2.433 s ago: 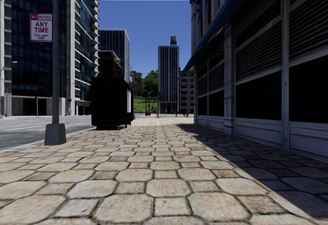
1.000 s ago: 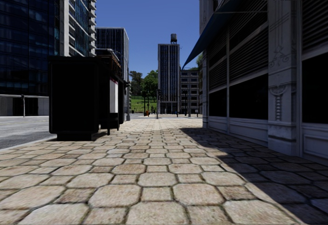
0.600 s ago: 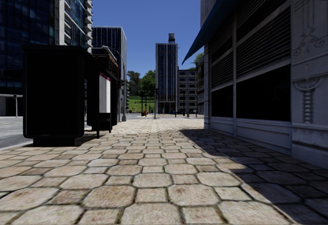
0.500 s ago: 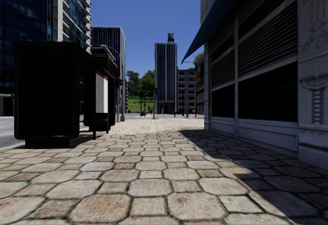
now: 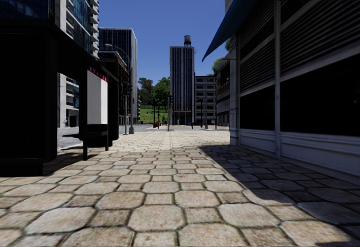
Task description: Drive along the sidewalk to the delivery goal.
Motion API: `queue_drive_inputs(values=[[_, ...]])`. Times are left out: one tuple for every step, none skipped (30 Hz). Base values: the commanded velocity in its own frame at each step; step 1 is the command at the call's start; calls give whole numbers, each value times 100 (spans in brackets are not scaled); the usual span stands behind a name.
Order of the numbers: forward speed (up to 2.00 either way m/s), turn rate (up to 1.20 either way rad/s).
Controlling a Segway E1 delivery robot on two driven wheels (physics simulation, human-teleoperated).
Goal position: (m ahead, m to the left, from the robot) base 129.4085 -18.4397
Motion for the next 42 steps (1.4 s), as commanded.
queue_drive_inputs(values=[[200, -19], [200, -21], [200, -21], [200, -19], [200, -19], [200, -1], [200, 0], [200, 0], [200, 0], [200, 0], [200, 0], [200, 0], [200, 0], [200, 0], [200, 0], [200, -2], [200, -2], [200, -14], [200, -16], [200, -16], [200, -17], [200, -17], [200, -17], [200, -17], [200, -9], [200, 0], [200, 0], [200, 0], [200, 0], [200, 0], [200, 0], [200, 0], [200, 0], [200, 0], [200, 0], [200, 0], [200, 0], [200, -11], [200, -11], [200, -18], [200, -22], [200, -23]])
